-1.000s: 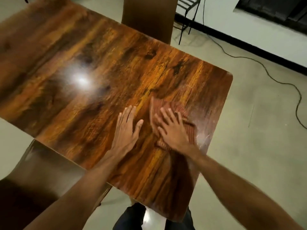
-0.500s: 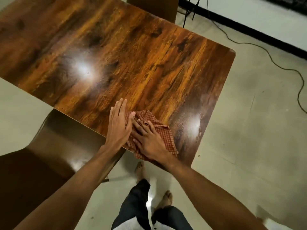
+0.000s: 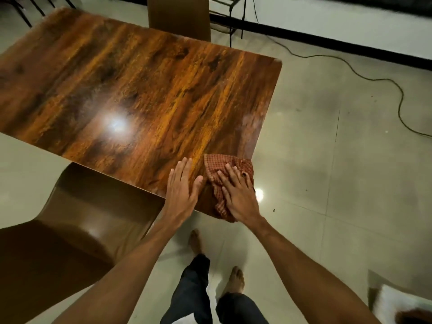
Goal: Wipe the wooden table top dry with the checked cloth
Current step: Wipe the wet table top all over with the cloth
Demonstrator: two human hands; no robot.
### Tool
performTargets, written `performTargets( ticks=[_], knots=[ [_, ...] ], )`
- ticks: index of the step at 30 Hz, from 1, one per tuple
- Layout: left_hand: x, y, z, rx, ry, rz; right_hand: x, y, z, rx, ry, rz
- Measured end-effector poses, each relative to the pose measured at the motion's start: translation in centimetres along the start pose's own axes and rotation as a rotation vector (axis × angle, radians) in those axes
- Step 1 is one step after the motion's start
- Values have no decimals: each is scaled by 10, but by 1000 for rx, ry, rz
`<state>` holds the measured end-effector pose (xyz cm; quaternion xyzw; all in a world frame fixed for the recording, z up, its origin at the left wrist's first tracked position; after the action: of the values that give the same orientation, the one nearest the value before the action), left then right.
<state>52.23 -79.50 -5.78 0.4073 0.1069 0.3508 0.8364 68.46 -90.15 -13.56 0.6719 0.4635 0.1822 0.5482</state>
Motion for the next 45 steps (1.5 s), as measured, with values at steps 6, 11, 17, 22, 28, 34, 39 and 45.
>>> performTargets(
  ticks=[6, 11, 17, 22, 28, 34, 39, 45],
  knots=[
    [25, -12, 12, 3, -21, -2, 11, 5, -1, -45, 0, -6],
    [73, -28, -10, -8, -55, -31, 106, 37, 24, -25, -86, 55],
    [144, -40, -43, -47, -38, -47, 169, 50, 23, -84, -170, 99],
    [197, -35, -71, -29, -46, -83, 246, 80, 34, -82, -320, 83],
    [249, -3, -115, -10, -4, -13, 261, 57, -29, -201, 194, -21],
    [268, 25, -157, 30, 99, 89, 343, 73, -56, -160, -169, 78],
    [290, 29, -170, 40, 186, 190, 380, 54, -94, -224, 391, -31],
    [335, 28, -179, 78, 269, 288, 483, 81, -110, -201, 187, 53]
  ],
)
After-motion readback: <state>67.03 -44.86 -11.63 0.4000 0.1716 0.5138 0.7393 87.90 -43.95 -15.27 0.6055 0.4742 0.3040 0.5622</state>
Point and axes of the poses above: each hand's wrist, its own x-axis towards the middle knuckle, its own y-axis out of the back of the hand, z = x × y, the point moved 2 cm from there along x, towards the middle knuckle, and after that the axes turned 13 degrees about -y, right-handed, at the moved point
